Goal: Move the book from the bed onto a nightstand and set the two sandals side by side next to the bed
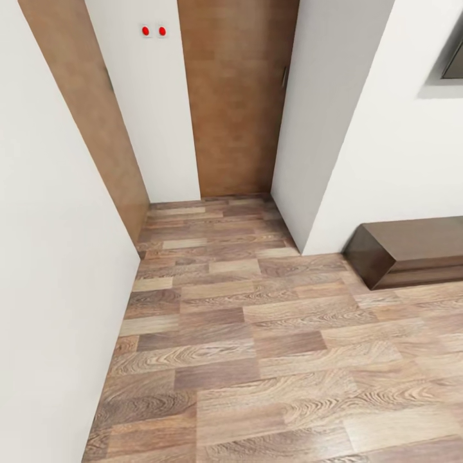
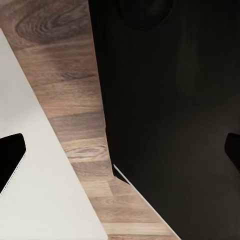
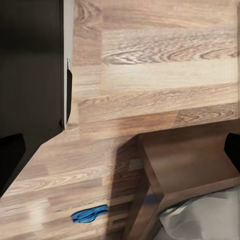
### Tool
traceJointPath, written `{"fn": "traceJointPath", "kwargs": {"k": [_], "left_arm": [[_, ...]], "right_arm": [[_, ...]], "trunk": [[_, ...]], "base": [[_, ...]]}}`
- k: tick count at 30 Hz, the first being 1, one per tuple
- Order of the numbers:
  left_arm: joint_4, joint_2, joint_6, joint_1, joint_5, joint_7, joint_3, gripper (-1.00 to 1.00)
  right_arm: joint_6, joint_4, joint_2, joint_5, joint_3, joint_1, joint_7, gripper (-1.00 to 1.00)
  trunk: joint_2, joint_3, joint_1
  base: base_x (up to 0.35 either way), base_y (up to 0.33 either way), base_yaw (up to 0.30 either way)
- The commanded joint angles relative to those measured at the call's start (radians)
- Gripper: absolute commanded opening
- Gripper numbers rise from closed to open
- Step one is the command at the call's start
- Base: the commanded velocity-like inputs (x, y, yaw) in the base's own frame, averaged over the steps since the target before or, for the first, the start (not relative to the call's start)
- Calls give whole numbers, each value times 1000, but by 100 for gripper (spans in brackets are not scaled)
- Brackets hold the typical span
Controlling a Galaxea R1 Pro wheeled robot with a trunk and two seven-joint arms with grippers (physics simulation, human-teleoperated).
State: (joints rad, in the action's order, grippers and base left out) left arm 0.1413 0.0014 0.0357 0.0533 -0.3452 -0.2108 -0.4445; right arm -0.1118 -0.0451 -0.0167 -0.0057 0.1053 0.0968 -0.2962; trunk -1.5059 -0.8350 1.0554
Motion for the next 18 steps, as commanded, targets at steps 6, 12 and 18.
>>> {"fn": "traceJointPath", "kwargs": {"k": [6,12,18], "left_arm": [[0,0,3,0,-10,-4,-8,100],[0,0,3,0,-11,-4,-8,100],[0,0,2,0,-11,-4,-8,100]], "right_arm": [[-9,-2,0,0,8,0,-3,100],[-9,-2,0,0,8,0,-3,100],[-9,-2,0,0,8,0,-3,100]], "trunk": [[0,-1,0],[0,-1,0],[0,-1,0]], "base": [[191,0,0],[192,0,0],[192,0,0]]}}
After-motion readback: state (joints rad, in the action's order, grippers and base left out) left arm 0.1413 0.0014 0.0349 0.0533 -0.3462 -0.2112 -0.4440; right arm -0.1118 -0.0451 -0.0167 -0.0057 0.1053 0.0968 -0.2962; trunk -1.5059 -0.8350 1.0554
